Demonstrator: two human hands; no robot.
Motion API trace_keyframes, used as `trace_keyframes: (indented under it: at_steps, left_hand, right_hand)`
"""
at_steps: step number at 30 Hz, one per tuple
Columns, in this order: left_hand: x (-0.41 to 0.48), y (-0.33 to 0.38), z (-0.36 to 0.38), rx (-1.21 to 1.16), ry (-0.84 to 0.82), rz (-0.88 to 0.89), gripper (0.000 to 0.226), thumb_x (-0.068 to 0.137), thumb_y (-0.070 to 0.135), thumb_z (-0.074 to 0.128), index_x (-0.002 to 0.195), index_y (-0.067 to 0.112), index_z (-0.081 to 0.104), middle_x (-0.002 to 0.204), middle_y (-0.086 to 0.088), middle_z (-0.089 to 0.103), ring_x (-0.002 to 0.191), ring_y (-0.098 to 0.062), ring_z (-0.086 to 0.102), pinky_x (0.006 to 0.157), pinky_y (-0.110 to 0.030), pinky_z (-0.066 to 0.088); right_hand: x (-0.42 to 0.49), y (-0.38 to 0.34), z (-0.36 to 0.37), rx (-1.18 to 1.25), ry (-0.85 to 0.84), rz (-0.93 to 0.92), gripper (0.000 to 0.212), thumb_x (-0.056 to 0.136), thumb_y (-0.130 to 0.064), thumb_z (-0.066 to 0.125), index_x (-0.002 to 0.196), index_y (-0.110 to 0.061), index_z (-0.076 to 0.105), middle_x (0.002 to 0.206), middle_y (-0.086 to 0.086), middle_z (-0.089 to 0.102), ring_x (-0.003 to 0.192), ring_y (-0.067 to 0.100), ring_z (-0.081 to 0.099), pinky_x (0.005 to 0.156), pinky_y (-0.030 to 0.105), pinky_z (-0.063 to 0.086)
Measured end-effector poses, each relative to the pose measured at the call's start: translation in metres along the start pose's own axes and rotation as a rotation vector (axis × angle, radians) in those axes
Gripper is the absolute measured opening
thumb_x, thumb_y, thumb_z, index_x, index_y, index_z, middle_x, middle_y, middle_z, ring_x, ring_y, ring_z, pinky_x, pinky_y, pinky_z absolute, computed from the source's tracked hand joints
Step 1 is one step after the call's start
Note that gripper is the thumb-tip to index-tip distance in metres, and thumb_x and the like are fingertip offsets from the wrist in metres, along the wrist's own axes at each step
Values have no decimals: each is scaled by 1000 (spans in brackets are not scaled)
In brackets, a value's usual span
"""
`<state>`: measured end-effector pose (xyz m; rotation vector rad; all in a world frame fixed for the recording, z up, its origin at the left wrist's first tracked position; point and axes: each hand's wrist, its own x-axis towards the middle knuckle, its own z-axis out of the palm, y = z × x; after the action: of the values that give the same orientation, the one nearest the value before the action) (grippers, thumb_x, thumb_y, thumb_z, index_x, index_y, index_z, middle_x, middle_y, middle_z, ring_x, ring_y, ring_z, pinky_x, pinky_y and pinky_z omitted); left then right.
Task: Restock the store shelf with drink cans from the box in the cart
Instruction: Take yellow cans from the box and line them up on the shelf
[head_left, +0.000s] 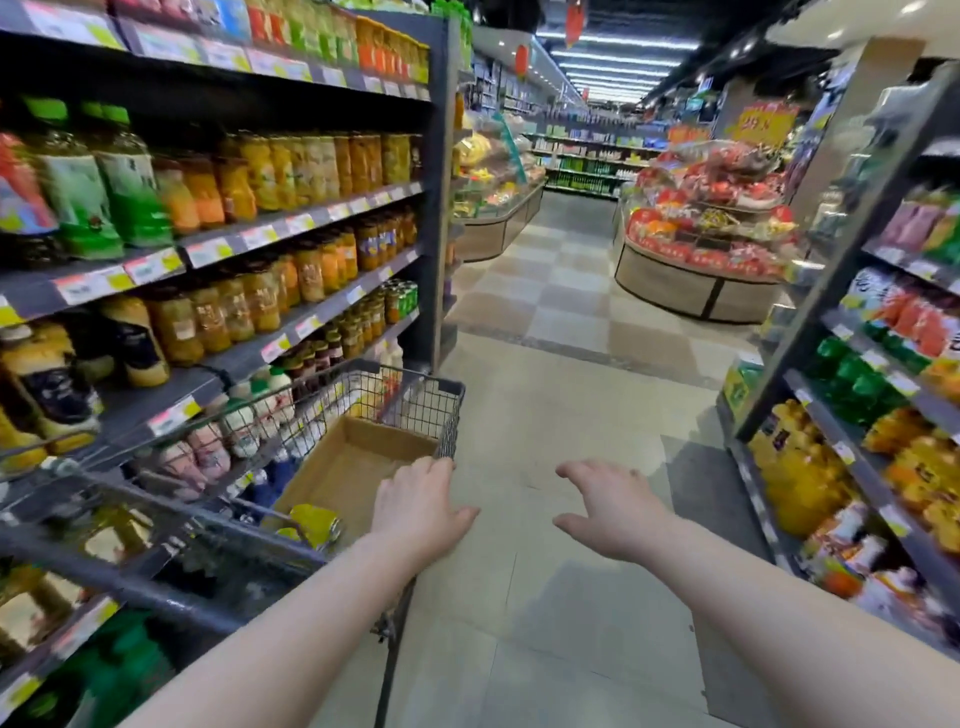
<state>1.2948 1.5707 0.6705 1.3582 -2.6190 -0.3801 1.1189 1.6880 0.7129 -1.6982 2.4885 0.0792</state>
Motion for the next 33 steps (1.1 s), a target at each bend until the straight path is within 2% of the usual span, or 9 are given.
trace_keyframes:
  at_steps: [6,11,15,18,25,28,33]
  left_hand:
    - [100,-37,15,-19,-80,-95,58,82,53,51,129,21,43,134,-3,49,125,-25,45,99,-41,37]
    - [144,-96,17,-20,-75,-267,65,82,57,50,136,23,37,139,-1,45,128,-23,42,102,-41,37]
    - [154,-142,18,-8,-57,-446,64,81,59,51,133,23,40,134,0,48,125,-24,45,100,-41,39]
    - [158,-174,21,7,-56,-596,56,80,58,52,124,24,46,126,-1,53,119,-26,49,94,-41,41]
    - [192,-229,63,17,-124,-943,54,79,57,50,123,25,46,126,1,54,120,-24,49,95,-39,41]
    - [213,-244,95,0,-216,-1032,50,79,56,49,117,24,47,123,-1,54,119,-24,50,94,-40,43]
    - [246,-267,152,-55,-310,-1145,55,82,59,46,122,21,43,127,-3,50,120,-25,48,94,-38,41]
  right_hand:
    - [133,-2,-12,-23,-72,-62,60,88,-47,48,141,-26,30,145,0,40,133,22,37,109,41,29]
    - [232,-42,-2,-48,-139,-235,61,85,-47,51,139,-24,34,141,4,44,130,26,41,105,42,32]
    - [303,-93,14,-76,-194,-409,59,83,-45,55,135,-24,38,135,5,49,125,26,46,102,39,37]
    - [353,-132,35,-126,-270,-547,60,81,-41,56,135,-23,38,134,5,49,122,27,48,102,41,40]
    - [472,-209,106,-254,-460,-841,58,84,-40,53,136,-20,37,135,9,46,125,30,45,102,43,36]
    - [509,-227,137,-314,-530,-891,56,85,-41,53,133,-16,38,133,11,46,123,32,45,99,44,37]
    - [561,-251,191,-398,-612,-934,54,86,-42,54,131,-15,41,132,11,47,123,33,47,100,42,37]
